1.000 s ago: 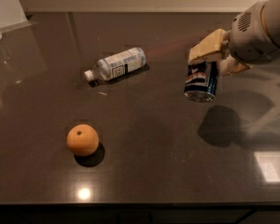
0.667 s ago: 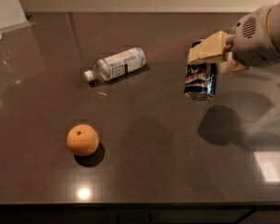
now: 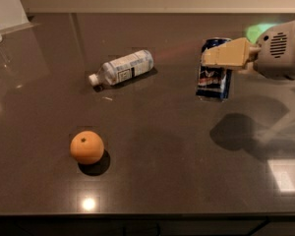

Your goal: Place pepsi can upright

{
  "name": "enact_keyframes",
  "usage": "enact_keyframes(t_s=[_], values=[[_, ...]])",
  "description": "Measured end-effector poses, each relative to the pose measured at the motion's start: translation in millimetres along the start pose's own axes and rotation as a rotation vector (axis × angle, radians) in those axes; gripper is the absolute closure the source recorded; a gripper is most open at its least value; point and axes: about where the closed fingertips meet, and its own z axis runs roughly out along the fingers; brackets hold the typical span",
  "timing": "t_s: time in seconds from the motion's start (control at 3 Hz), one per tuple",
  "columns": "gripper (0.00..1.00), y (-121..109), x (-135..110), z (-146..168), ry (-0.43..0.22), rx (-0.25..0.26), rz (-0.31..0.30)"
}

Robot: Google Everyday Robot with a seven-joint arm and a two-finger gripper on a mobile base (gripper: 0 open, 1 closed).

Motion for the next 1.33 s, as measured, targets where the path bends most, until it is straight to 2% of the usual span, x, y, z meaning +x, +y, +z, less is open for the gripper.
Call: enact_keyframes(t_s=[0.33, 0.67, 1.0, 1.33], values=[[1.0, 4.1, 3.5, -7.7, 0.066, 0.034, -0.099], [1.0, 1.7, 3.9, -9.5, 0.067, 0.029, -0.165], [1.0, 1.3, 4.0, -9.4, 0.067, 0.029, -0.164], [1.0, 6.7, 5.4, -8.2, 0.077, 0.035, -0.189]])
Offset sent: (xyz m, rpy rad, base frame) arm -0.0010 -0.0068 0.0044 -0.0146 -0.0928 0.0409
